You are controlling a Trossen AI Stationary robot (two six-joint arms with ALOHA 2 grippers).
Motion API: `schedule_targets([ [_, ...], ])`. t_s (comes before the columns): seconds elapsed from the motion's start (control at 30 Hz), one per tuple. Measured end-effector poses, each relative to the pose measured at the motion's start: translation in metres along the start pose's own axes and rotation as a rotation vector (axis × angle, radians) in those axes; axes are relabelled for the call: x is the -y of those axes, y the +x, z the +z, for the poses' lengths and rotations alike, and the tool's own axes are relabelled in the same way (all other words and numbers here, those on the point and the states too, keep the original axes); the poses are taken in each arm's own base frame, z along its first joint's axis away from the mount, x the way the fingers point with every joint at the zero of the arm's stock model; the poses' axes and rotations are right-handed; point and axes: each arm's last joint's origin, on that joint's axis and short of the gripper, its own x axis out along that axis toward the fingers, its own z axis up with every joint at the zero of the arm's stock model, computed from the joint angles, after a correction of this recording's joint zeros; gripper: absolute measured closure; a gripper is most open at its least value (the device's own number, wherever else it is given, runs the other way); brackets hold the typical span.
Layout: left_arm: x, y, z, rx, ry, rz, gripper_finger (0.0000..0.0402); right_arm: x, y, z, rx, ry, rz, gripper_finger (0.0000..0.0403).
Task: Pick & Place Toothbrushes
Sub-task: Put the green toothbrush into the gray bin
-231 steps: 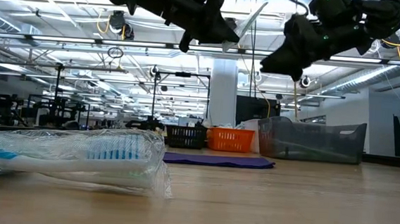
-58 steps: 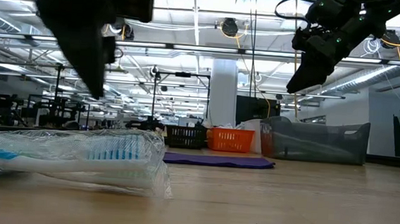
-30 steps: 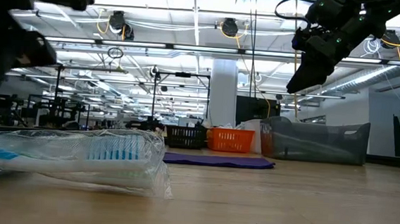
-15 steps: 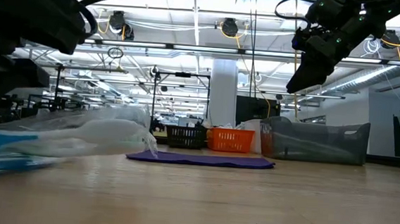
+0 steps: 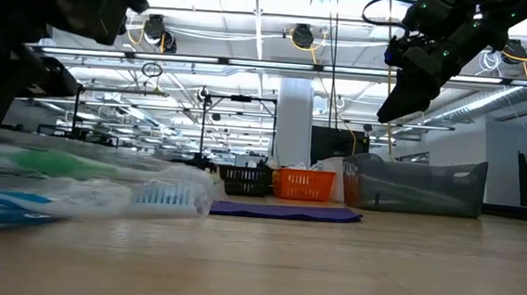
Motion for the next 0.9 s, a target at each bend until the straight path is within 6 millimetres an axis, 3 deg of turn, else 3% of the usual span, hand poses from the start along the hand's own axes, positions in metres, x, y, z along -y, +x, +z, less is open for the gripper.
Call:
schedule_targets([
  [0.3, -0.001, -0.026, 0.001, 0.098, 0.000, -0.015, 0.0392, 0.000, 0.000, 0.000, 0.000, 0.000, 0.000, 0.0242],
  [0.47, -0.010, -0.040, 0.009, 0.247, -0.025, 0.077, 0.0390, 0.000, 0.000, 0.000, 0.000, 0.000, 0.000, 0.0243],
  [0.67, -0.031, -0.048, 0.037, 0.501, -0.069, 0.255, 0.0393, 0.000, 0.000, 0.000, 0.000, 0.002, 0.000, 0.0243],
  [0.9, -0.067, -0.060, 0.084, 0.694, -0.066, 0.294, 0.0386, 0.000, 0.000, 0.000, 0.000, 0.003, 0.000, 0.0243],
])
